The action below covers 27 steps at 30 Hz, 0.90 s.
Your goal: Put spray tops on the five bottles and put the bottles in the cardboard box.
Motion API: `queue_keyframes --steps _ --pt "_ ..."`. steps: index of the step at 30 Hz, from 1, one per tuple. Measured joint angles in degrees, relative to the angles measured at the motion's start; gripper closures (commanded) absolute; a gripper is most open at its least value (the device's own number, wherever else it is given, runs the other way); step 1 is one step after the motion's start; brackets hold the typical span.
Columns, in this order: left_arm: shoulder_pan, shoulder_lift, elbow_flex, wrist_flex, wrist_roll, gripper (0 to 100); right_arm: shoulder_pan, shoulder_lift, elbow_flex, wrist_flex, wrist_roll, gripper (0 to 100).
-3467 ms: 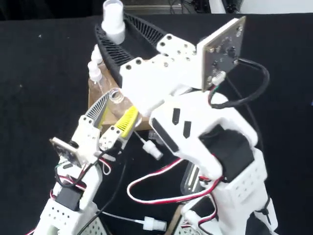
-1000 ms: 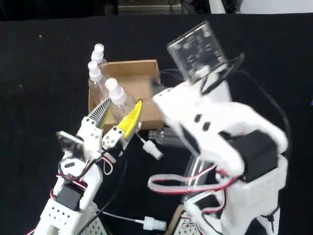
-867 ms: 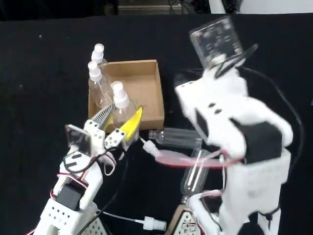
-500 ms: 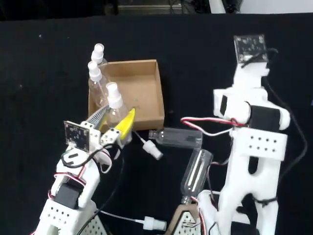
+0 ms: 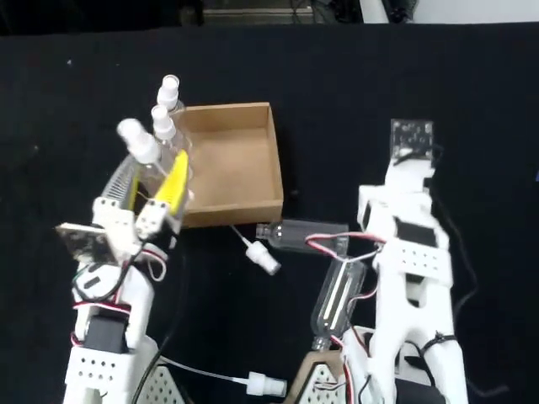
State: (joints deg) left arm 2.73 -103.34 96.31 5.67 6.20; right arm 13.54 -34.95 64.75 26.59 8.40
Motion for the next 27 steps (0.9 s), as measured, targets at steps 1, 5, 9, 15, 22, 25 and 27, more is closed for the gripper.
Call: queue_keyframes --steps 1,5,9,15,22,25,27 --pt "-1.14 0.0 0.0 -1.32 0.0 97 0.0 0.0 1.23 -2.2 0.0 94.5" --pt "-4.04 0.0 0.0 -6.07 0.0 97 0.0 0.0 3.16 -6.07 0.0 94.5" --pt "-6.51 0.0 0.0 -10.99 0.0 97 0.0 0.0 3.25 -6.59 0.0 94.5" --pt "-12.22 1.67 -2.02 -13.98 0.0 97 0.0 0.0 3.25 -6.68 0.0 94.5" --pt "-14.24 20.22 -12.48 -14.51 0.0 97 0.0 0.0 3.25 -6.77 0.0 94.5" --pt "-13.63 28.4 -15.47 -14.51 -0.09 97 -0.09 0.0 3.25 -6.86 0.0 94.5" --pt "-12.31 31.03 -15.65 -14.51 -0.09 97 -0.09 0.0 3.25 -6.95 0.0 94.5"
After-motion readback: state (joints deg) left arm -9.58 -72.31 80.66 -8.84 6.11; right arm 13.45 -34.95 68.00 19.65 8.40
